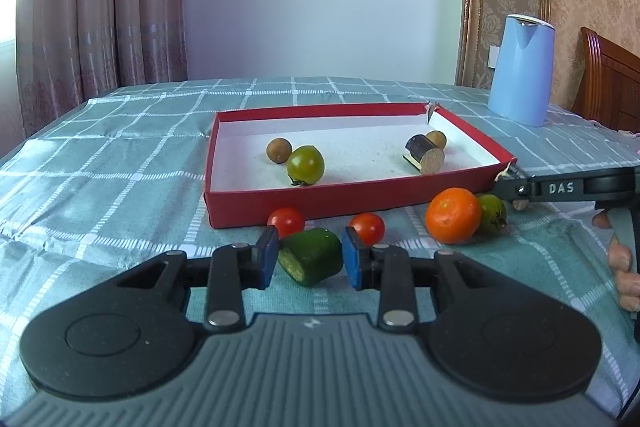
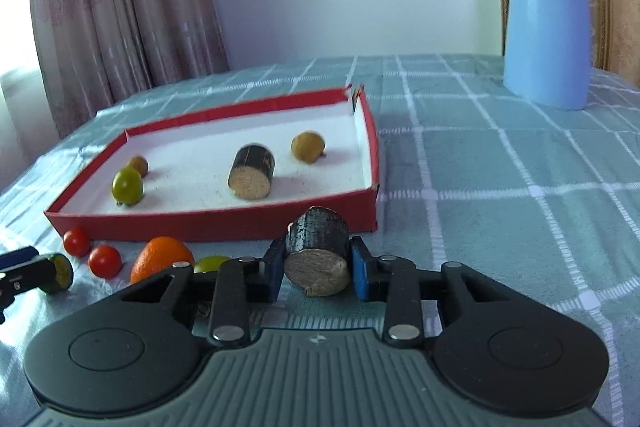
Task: Organize fruits
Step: 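Carry the log piece into the tray with the right gripper while the left carries the cucumber chunk in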
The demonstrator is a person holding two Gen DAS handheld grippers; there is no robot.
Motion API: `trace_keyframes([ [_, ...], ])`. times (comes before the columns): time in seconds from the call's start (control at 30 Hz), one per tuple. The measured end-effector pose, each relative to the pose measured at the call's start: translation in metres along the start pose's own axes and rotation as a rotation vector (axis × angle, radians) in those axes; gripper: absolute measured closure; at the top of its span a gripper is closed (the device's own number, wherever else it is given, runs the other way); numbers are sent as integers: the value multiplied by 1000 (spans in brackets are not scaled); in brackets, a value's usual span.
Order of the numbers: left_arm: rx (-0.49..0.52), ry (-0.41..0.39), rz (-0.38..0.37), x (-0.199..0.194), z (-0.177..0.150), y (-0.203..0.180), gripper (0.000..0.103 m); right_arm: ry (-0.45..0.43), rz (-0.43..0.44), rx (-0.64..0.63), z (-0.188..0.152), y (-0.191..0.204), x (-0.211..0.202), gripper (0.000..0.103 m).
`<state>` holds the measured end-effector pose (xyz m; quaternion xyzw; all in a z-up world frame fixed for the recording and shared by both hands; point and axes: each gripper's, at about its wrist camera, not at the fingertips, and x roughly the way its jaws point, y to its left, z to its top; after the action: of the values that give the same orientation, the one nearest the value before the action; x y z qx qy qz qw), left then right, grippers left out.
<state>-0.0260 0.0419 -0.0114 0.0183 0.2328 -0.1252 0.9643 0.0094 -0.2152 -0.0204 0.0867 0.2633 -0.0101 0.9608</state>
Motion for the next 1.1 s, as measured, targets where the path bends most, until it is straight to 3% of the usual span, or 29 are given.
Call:
trace_keyframes([
  [0.2,2,1,2,0,9,-2,72,-88,3,-47,5,9,-19,70],
  [0.5,24,-23,25,23,40,-9,72,-121,-6,-169,31,38,-7,70],
  [0.63,-1,-23,26,44,54,-4,72,-119,-18,-213,41,49,8,70],
  [0.73,-2,-13,48,59,63,-1,81,-110,-24,-243,45,55,19,70],
  [1.1,-47,45,55,97,71,20,83,-39,11,-276,54,71,49,70],
])
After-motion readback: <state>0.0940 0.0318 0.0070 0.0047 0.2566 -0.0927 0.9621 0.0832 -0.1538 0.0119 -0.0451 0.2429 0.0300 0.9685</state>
